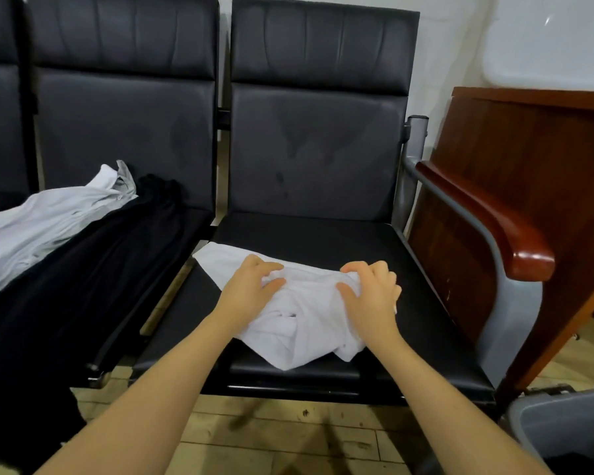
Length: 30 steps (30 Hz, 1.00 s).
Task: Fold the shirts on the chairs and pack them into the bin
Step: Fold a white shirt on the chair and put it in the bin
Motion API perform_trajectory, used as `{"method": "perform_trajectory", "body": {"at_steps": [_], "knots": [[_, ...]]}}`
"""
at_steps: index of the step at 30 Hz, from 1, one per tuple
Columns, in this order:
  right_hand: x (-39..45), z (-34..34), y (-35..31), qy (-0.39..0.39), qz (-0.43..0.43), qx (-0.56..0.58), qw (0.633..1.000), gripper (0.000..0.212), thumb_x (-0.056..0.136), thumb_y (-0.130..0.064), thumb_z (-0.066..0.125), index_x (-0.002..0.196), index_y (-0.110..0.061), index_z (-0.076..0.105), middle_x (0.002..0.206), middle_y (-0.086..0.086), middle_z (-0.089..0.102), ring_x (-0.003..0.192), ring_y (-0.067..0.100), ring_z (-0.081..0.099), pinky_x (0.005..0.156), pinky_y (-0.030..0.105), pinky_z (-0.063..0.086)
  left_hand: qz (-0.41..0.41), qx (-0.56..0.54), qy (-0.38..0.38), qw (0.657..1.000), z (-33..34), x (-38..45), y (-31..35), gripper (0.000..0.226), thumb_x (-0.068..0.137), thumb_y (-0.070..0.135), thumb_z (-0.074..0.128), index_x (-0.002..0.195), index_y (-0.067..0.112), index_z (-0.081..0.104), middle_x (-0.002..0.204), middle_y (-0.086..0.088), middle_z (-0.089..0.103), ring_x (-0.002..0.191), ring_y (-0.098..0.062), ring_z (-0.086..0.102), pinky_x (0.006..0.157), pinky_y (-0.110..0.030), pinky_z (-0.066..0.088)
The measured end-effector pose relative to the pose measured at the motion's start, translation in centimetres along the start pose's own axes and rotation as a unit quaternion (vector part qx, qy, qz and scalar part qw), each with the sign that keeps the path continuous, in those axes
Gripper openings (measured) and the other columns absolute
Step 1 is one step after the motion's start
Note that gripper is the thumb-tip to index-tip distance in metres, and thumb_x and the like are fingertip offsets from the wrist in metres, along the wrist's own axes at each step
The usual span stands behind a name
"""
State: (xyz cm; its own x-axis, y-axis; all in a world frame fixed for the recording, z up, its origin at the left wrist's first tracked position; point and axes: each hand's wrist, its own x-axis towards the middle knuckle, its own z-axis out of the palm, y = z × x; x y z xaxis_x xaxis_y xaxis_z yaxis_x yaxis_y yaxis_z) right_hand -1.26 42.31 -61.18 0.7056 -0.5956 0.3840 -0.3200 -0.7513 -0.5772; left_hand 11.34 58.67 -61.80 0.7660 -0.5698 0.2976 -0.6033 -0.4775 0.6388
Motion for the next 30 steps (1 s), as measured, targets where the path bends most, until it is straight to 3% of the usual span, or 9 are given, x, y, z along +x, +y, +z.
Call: {"method": "perform_trajectory", "body": {"at_steps": [3,6,9,13,17,22,25,30], "knots": [[0.0,0.8,-1.0,-0.054,-0.075,-0.022,0.996,0.016,0.09,-0.042,0.059,0.1,-0.033,0.067,0.099,-0.008,0.03,0.093,0.01,0.027,0.083,0.021,0.015,0.041,-0.002,0.058,0.997,-0.5,-0.3,-1.0,0.015,0.087,0.026,0.066,0.1,0.019,0.066,0.097,0.008,0.05,0.089,-0.012,0.053,0.088,-0.029,0.043],[-0.4,1.8,-1.9,-0.113,-0.093,-0.008,0.989,0.023,0.081,-0.054,0.065,0.094,-0.036,0.068,0.098,-0.009,0.03,0.097,0.01,0.027,0.086,0.021,0.013,0.079,0.012,0.016,0.997,-1.6,-1.2,-1.2,0.007,0.085,0.025,0.068,0.085,0.017,0.068,0.085,0.008,0.06,0.084,-0.011,0.055,0.086,-0.034,0.044],[-0.5,2.5,-2.2,-0.148,-0.109,-0.032,0.982,0.022,0.08,-0.053,0.067,0.092,-0.035,0.066,0.099,-0.01,0.032,0.1,0.011,0.028,0.084,0.023,0.011,0.108,0.026,-0.041,0.993,-2.0,-2.6,-2.3,0.016,0.083,0.036,0.069,0.085,0.019,0.07,0.085,0.009,0.064,0.083,-0.009,0.056,0.081,-0.035,0.047],[-0.6,2.7,-2.3,-0.127,-0.114,-0.042,0.984,0.01,0.087,-0.038,0.064,0.089,-0.03,0.069,0.096,-0.008,0.034,0.097,0.012,0.031,0.08,0.024,0.011,0.11,0.032,-0.067,0.991,-2.5,-3.8,-3.5,0.045,0.077,0.06,0.052,0.095,0.023,0.07,0.091,0.012,0.061,0.087,-0.007,0.054,0.082,-0.029,0.046],[-0.4,2.0,-2.5,-0.093,-0.073,0.009,0.993,0.01,0.09,-0.035,0.062,0.088,-0.027,0.067,0.095,-0.009,0.035,0.094,0.01,0.028,0.082,0.021,0.013,0.099,0.024,-0.072,0.992,-3.1,-4.2,-3.4,0.027,0.083,0.039,0.069,0.105,0.023,0.069,0.094,0.015,0.056,0.087,-0.005,0.054,0.084,-0.028,0.046],[-0.4,1.8,-2.0,-0.091,-0.045,-0.008,0.995,0.011,0.091,-0.034,0.06,0.085,-0.027,0.064,0.098,-0.007,0.035,0.097,0.011,0.026,0.088,0.024,0.017,0.089,0.015,-0.069,0.994,-2.9,-4.6,-2.7,0.037,0.082,0.034,0.071,0.118,0.027,0.064,0.097,0.017,0.061,0.086,-0.003,0.056,0.085,-0.021,0.046],[-0.7,1.9,-1.7,-0.1,-0.032,-0.011,0.994,0.012,0.092,-0.033,0.059,0.087,-0.025,0.065,0.096,-0.007,0.033,0.096,0.01,0.024,0.087,0.025,0.016,0.086,0.039,-0.074,0.993,-2.5,-4.5,-2.8,0.033,0.083,0.037,0.07,0.114,0.025,0.067,0.097,0.013,0.063,0.087,-0.003,0.057,0.082,-0.021,0.047],[-0.9,1.7,-1.6,-0.113,-0.028,-0.027,0.993,0.013,0.093,-0.034,0.057,0.091,-0.025,0.066,0.099,-0.007,0.033,0.097,0.01,0.023,0.084,0.022,0.013,0.076,-0.014,-0.048,0.996,-1.9,-4.4,-2.7,0.015,0.087,0.026,0.067,0.099,0.018,0.073,0.089,0.007,0.061,0.081,-0.009,0.057,0.075,-0.026,0.048]]}}
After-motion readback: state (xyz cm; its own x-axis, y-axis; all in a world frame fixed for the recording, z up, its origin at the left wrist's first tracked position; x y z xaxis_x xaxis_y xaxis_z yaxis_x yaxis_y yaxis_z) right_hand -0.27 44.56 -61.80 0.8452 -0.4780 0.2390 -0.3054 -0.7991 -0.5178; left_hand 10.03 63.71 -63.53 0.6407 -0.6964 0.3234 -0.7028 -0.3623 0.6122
